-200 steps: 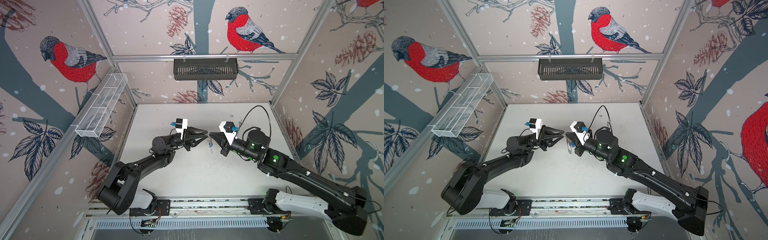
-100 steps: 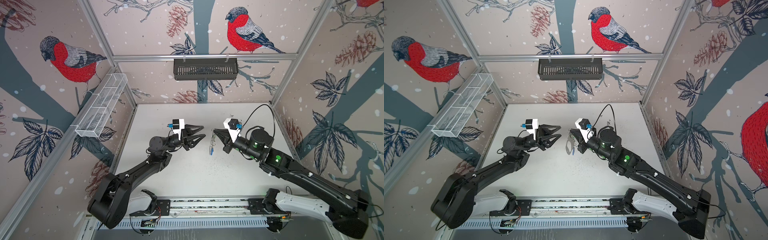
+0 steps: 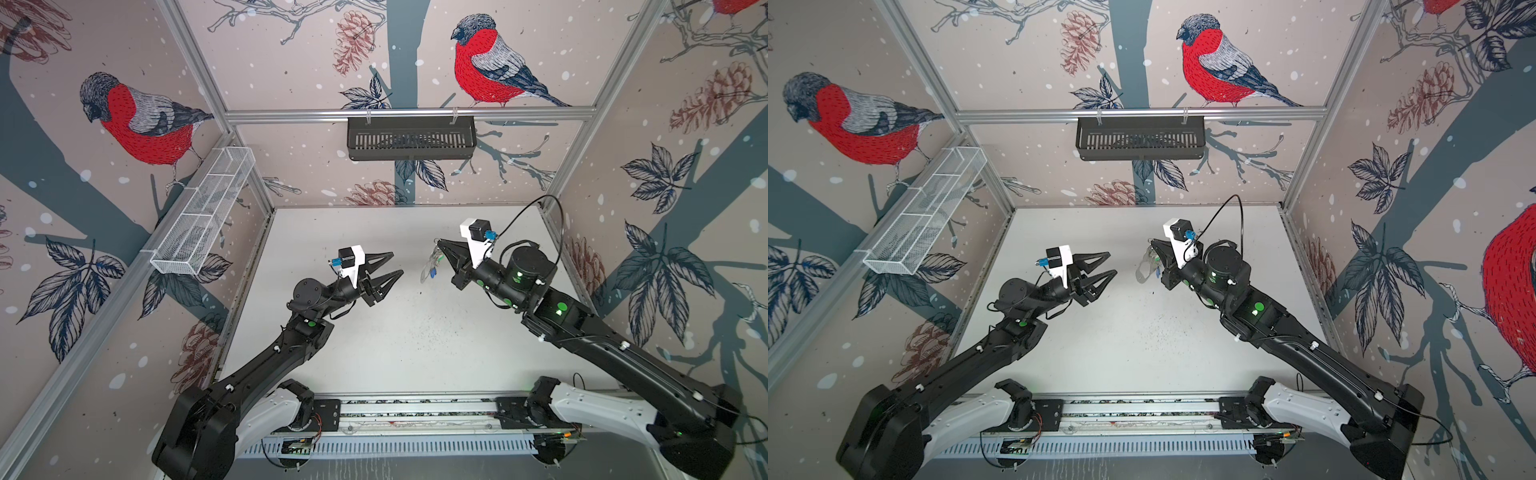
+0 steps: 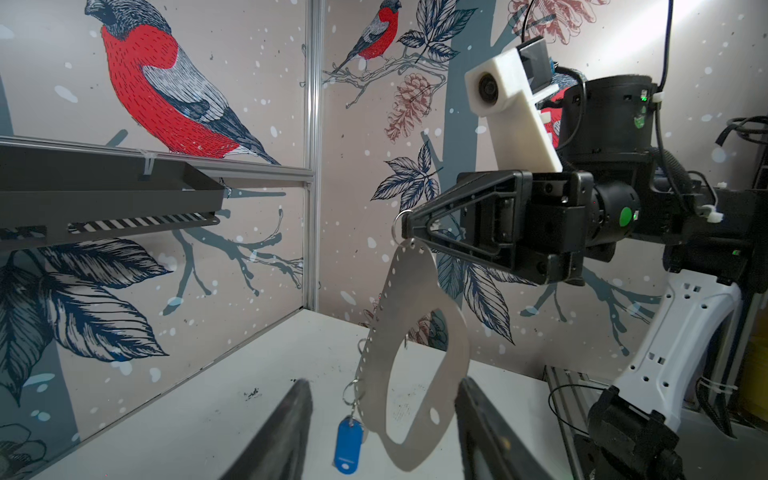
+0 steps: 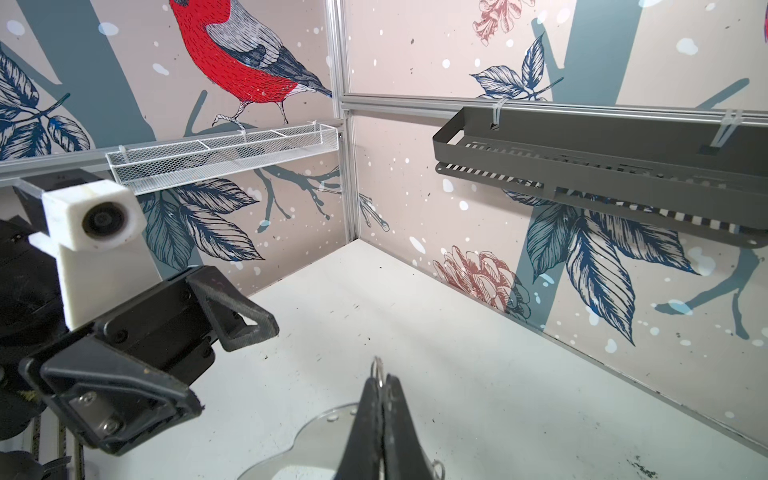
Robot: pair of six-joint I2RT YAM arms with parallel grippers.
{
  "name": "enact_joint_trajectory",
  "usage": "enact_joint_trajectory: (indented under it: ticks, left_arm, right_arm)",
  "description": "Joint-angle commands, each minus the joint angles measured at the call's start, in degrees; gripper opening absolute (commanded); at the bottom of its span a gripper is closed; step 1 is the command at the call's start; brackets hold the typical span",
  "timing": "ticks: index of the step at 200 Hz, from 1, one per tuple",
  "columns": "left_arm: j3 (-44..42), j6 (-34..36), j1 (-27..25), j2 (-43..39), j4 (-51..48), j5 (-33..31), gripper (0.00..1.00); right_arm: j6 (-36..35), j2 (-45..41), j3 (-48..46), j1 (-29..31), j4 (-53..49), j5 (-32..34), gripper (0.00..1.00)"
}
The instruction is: Put the keys on the keyring
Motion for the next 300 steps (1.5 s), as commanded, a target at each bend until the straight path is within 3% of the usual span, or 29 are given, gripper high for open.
enact_joint_trajectory:
  ticks: [1,53,111,138,194,247,300]
  left_arm:
    - [-1.1,1.3,0.1,-0.4,-0.5,-0.9,0.56]
    - [-3.2,-0.1,-2.3,2.5,6.4,0.2,0.57]
    - [-0.7,4.8,-7.7,5.5,3.9,-6.7,0.57]
    - [-0.6,3.9,-7.8,7.1,6.1,-9.3,0.57]
    - [0.7,3.2,-8.6,9.5,7.7,-5.0,0.57]
    - [4.1,3.4,-8.8,12.3,4.9,-9.3,0.57]
    - [6.3,4.1,-8.9,14.2,1.5,-10.1,0.47]
  right_arm:
    - [1.3,0.4,0.9,-0.6,3.3,1.3,0.0]
    - [1.7,1.7,2.0,-1.0,4.6,2.0,0.0]
    - [2.3,3.1,3.3,-1.1,5.9,3.1,0.0]
    - [2.6,3.6,3.6,-1.1,6.1,2.1,0.0]
    - [3.0,4.2,3.6,-0.9,6.6,0.8,0.0]
    - [3.2,5.2,3.9,-0.1,7.1,-0.1,0.0]
    - [3.7,5.3,3.9,0.6,7.2,-0.5,0.0]
